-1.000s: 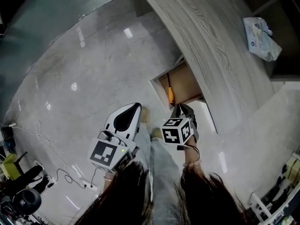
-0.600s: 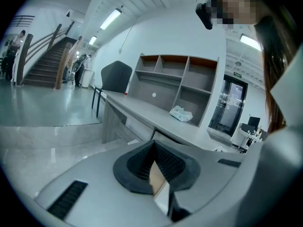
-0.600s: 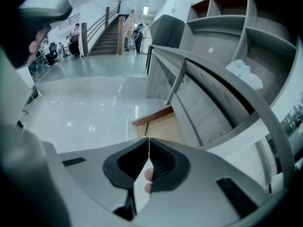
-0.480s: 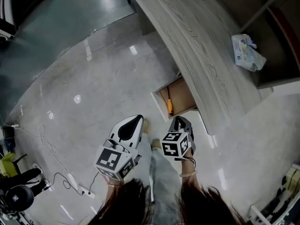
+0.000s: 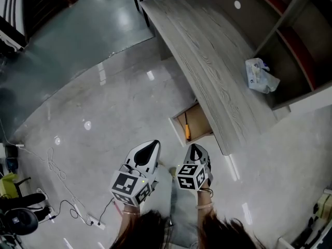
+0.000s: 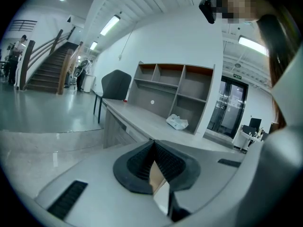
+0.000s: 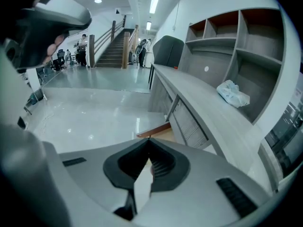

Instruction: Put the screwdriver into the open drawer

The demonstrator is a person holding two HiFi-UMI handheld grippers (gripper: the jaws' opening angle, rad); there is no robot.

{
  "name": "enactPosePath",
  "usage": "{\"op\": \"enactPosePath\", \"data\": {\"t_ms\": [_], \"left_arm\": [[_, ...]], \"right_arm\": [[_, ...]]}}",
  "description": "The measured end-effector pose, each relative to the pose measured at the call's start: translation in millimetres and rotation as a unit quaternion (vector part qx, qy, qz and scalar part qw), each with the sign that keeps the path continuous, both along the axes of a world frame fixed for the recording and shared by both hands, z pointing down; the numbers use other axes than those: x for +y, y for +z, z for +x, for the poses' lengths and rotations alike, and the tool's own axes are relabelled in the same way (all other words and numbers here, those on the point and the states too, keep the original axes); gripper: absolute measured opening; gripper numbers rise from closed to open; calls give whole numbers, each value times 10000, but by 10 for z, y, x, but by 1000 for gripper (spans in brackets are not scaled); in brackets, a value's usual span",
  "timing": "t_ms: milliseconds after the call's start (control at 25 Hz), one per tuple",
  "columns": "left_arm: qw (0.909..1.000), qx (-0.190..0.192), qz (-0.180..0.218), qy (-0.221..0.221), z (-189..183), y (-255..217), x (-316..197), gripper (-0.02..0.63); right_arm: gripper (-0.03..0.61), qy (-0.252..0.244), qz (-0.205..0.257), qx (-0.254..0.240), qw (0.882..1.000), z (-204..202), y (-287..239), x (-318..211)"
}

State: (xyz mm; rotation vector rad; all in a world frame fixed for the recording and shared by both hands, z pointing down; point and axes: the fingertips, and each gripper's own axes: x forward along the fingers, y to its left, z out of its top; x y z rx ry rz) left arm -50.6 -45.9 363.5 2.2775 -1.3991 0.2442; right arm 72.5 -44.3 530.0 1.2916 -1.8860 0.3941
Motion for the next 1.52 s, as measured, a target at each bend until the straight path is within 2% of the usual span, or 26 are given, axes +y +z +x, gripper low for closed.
{"op": "enactPosePath", "data": {"t_ms": [160, 480, 640, 880, 1080, 1240, 1520], "left_arm": [[9999, -76, 117, 84, 17, -181, 44, 15], [9990, -119, 419, 112, -110, -598, 214, 15], [9984, -68, 543, 137, -160, -821, 387, 15], [9966, -106, 795, 187, -258, -1136, 629, 15], [9942, -74, 1001, 379, -234, -1401, 798, 15], [9916, -216, 1090, 668, -133, -1551, 1000, 15], [9862, -177, 1438, 798, -52, -1908, 1352, 15]], "right_arm": [[26, 110, 406, -135, 9990, 6, -317, -21], [26, 475, 862, -1145, 9885, -89, -1021, 35], [26, 858, 875, -1408, 9824, -65, -1291, 118], [26, 1135, 1060, -1477, 9768, -14, -1713, 340], [26, 1093, 1246, -1597, 9731, -63, -2095, 573], [26, 940, 1572, -1617, 9697, -100, -2448, 775], [26, 786, 2067, -1671, 9608, -107, -2995, 1137]]}}
